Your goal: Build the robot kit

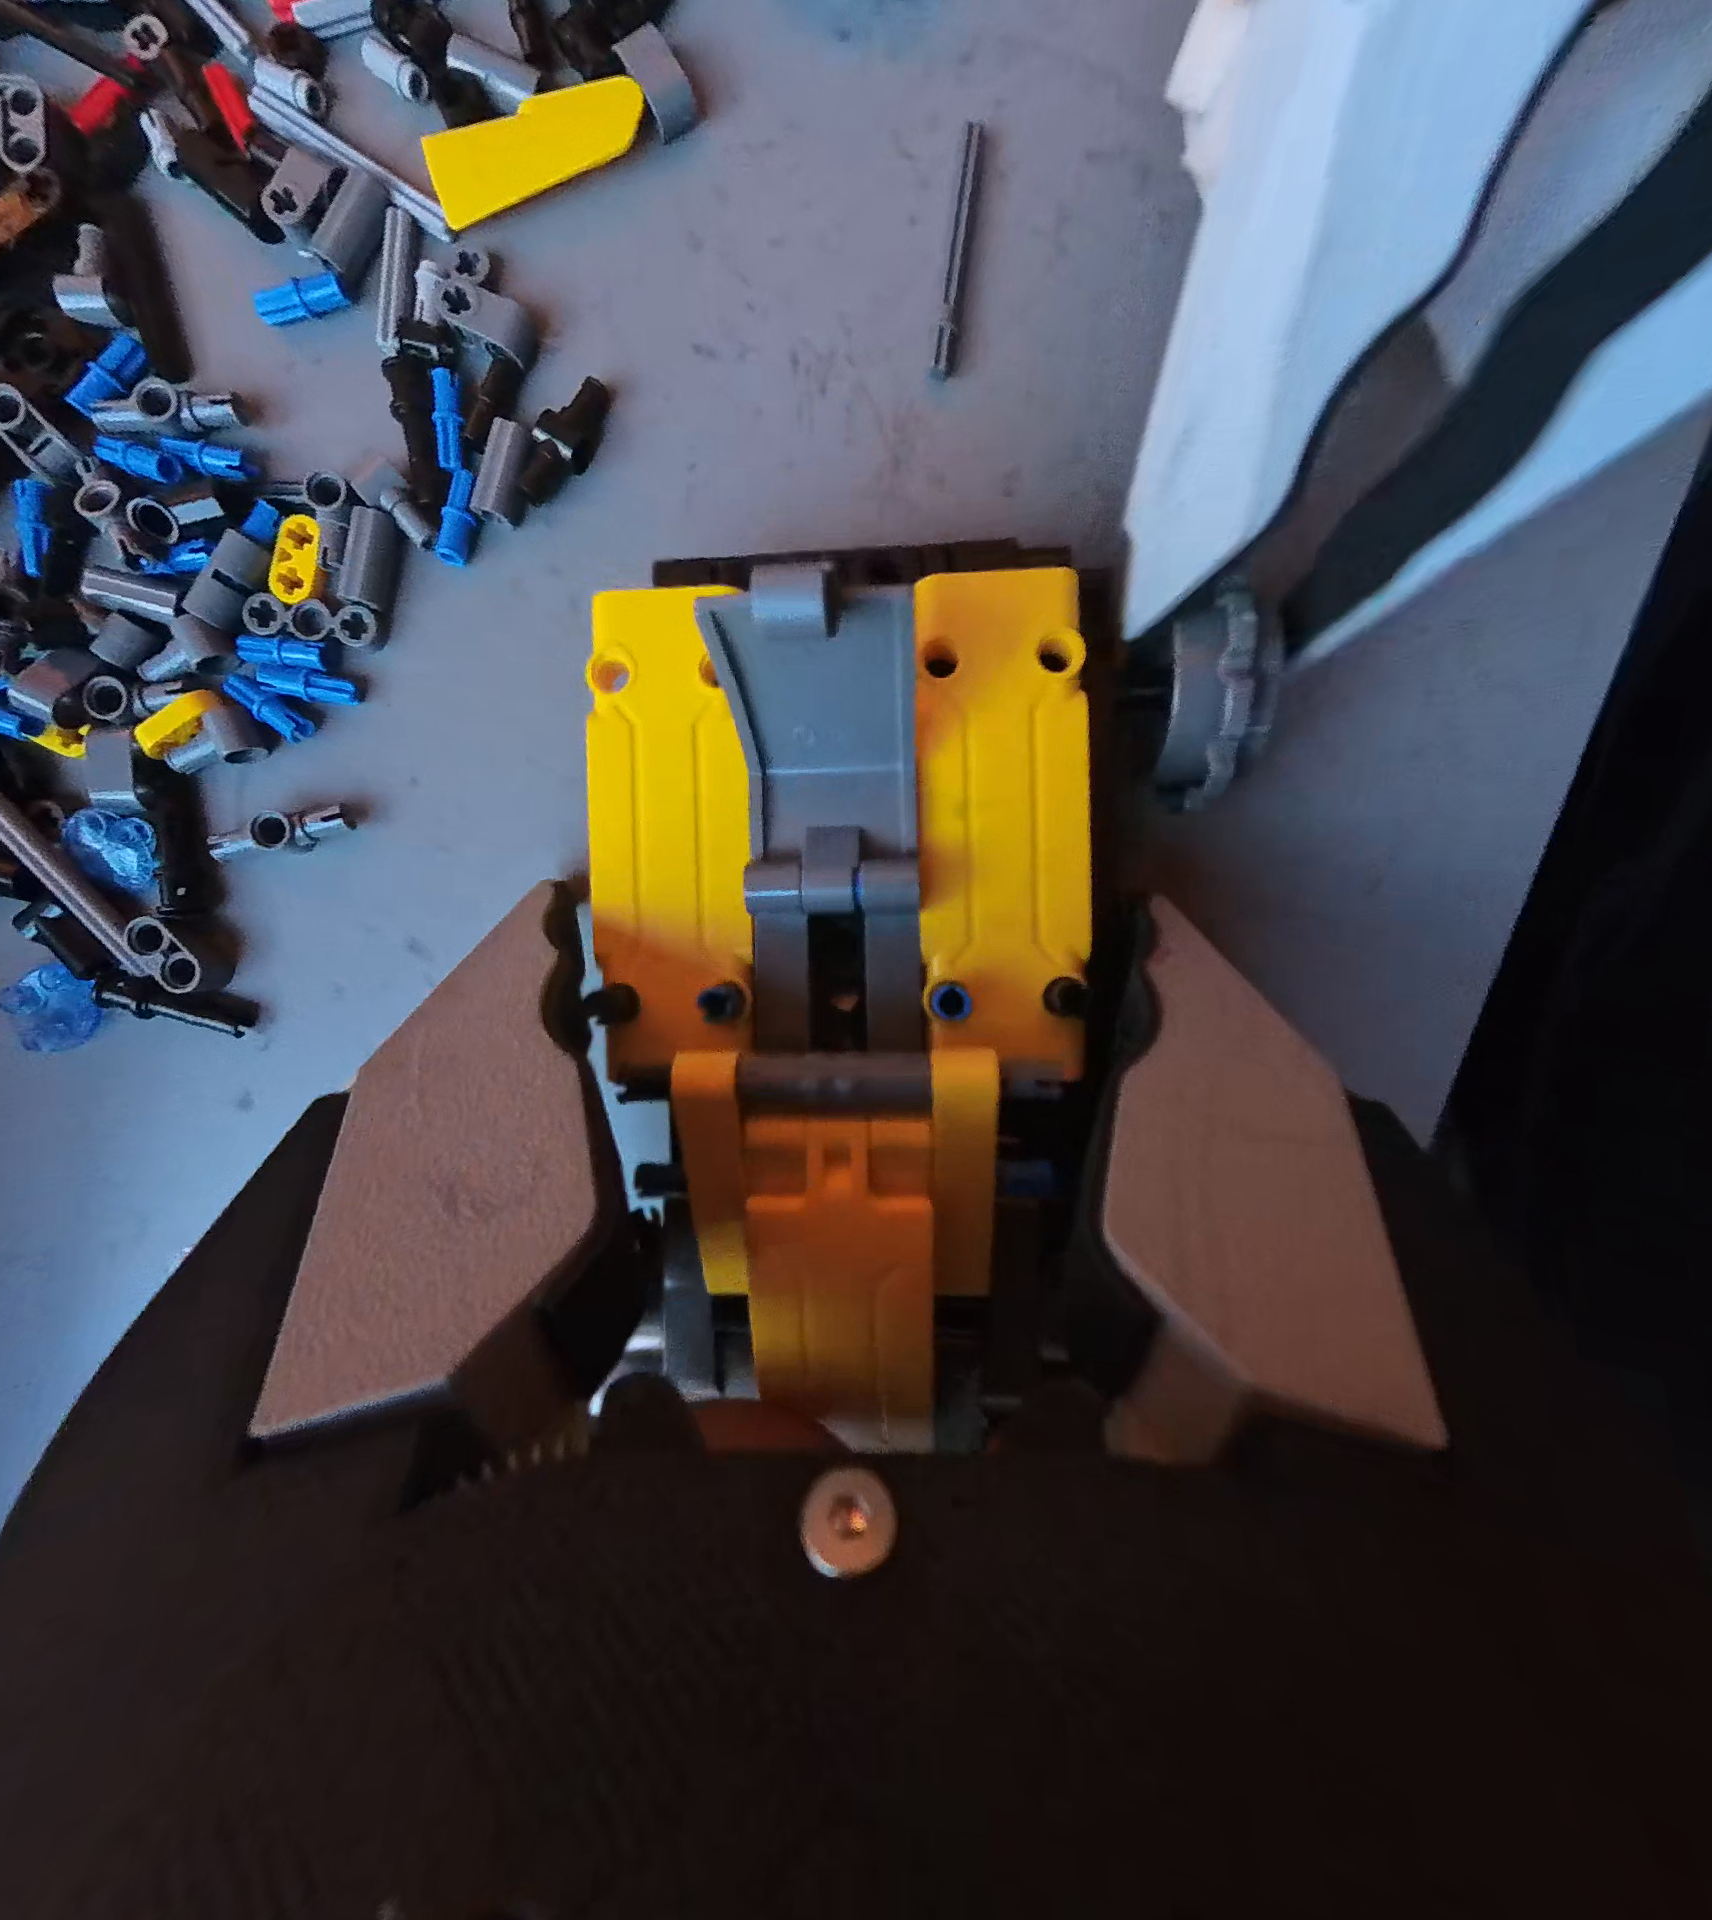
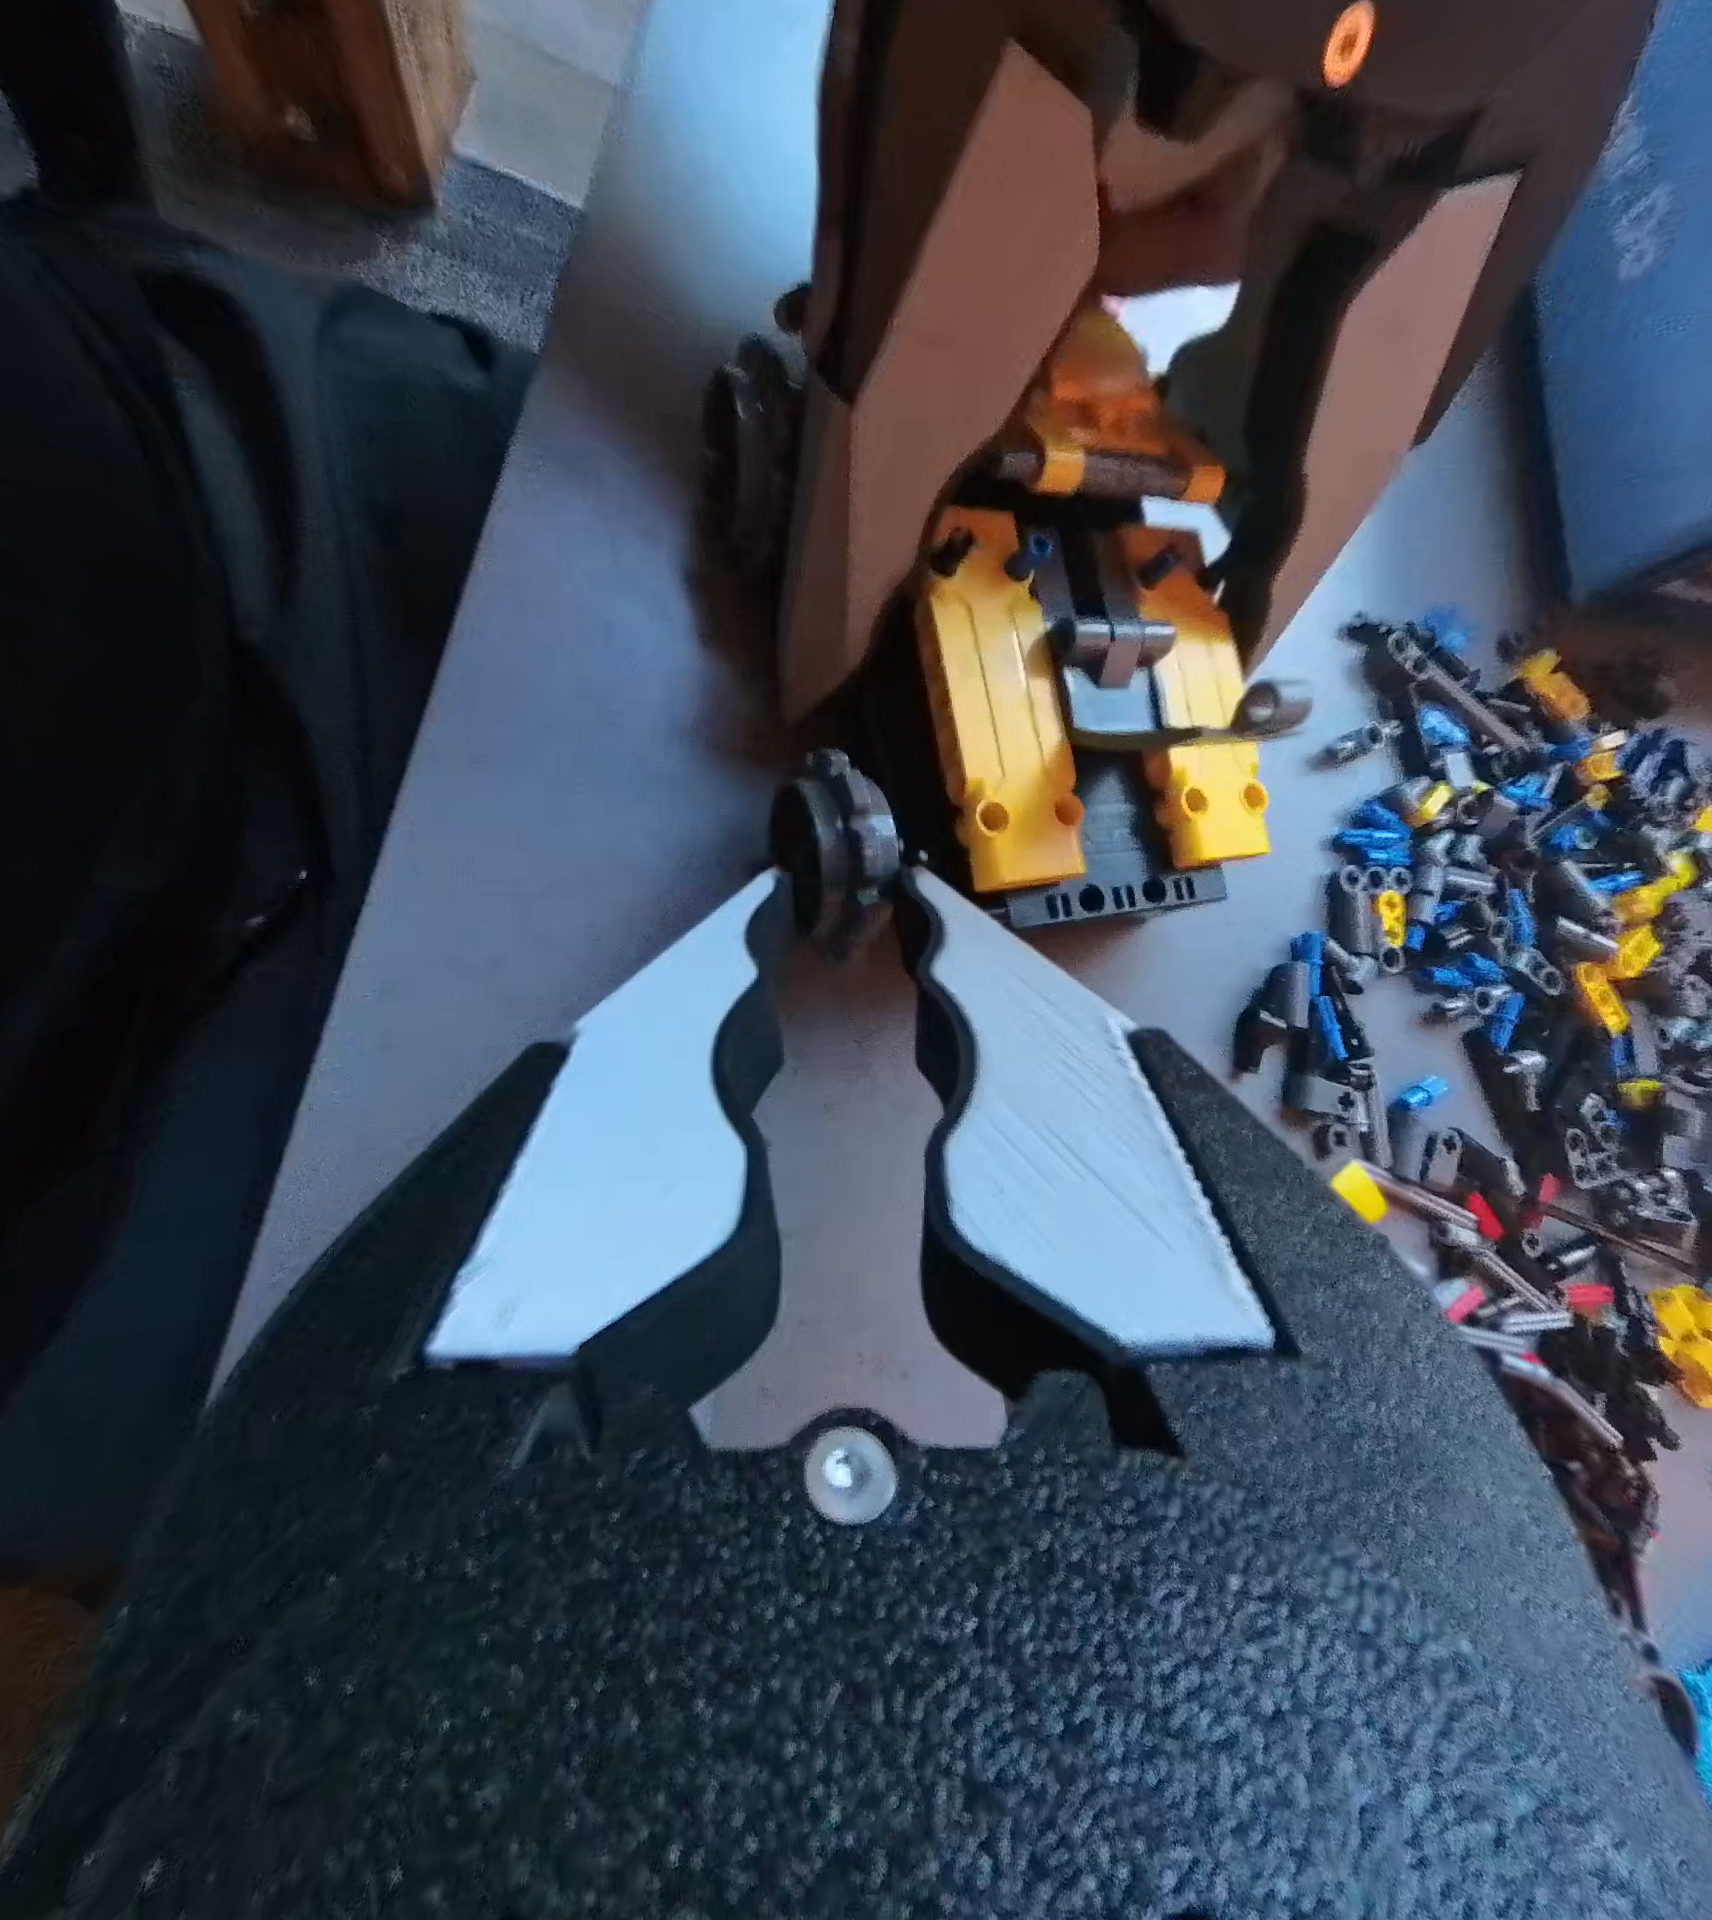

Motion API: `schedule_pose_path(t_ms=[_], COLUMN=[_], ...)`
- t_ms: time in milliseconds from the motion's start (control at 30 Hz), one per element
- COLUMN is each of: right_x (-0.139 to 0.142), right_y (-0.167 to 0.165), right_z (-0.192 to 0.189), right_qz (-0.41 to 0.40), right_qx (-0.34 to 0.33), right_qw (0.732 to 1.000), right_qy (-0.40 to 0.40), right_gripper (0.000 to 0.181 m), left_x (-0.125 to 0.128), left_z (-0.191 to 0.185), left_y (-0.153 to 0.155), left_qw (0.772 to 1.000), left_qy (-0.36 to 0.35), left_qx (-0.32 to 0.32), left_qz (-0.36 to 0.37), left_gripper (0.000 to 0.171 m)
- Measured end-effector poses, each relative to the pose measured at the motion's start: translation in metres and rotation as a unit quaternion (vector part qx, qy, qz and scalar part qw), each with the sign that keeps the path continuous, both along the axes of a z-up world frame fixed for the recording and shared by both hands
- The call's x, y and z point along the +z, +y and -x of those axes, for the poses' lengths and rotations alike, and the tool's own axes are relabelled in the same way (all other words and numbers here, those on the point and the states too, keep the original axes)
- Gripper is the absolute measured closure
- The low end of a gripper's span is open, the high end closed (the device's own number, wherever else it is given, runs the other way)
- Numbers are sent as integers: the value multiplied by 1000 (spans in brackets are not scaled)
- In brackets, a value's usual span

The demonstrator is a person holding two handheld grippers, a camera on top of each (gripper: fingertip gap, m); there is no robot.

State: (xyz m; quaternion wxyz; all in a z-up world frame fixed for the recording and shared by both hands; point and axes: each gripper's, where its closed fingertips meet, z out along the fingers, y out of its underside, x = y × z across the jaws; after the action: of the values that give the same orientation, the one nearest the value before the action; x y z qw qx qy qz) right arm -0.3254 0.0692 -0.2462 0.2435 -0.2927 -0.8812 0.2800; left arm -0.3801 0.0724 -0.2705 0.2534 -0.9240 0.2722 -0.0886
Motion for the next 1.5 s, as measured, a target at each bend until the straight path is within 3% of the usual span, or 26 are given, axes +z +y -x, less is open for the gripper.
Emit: schedule_pose_path(t_ms=[400,767,867,933,1033,1100,1167,1333,1500], right_x=[2,6,6,6,4,5,2,7,7], right_y=[-8,-15,-17,-20,-16,-12,-13,-3,-5], right_z=[-1,-11,-13,-15,-10,-9,-16,-20,-18], right_qz=[144,281,274,233,70,-1,20,94,103], right_qx=[44,89,94,101,85,63,42,11,30], right_qw=[986,939,940,954,992,998,999,995,994], right_qy=[-70,-177,-180,-157,-63,6,10,4,10], right_gripper=[165,169,169,169,166,163,155,164,163], left_x=[-1,-1,0,0,1,3,3,6,5], left_z=[-6,-12,-13,-17,-15,-15,-17,-18,-18], left_y=[6,7,6,4,3,3,1,1,1], left_qw=[999,999,999,999,999,999,999,998,998], left_qy=[28,5,4,3,3,-2,-1,-12,-10], left_qx=[-7,-34,-38,-50,-51,-46,-46,-45,-49], left_qz=[24,4,2,-2,-13,-25,-27,-42,-36], left_gripper=[74,75,75,75,75,75,75,75,75])
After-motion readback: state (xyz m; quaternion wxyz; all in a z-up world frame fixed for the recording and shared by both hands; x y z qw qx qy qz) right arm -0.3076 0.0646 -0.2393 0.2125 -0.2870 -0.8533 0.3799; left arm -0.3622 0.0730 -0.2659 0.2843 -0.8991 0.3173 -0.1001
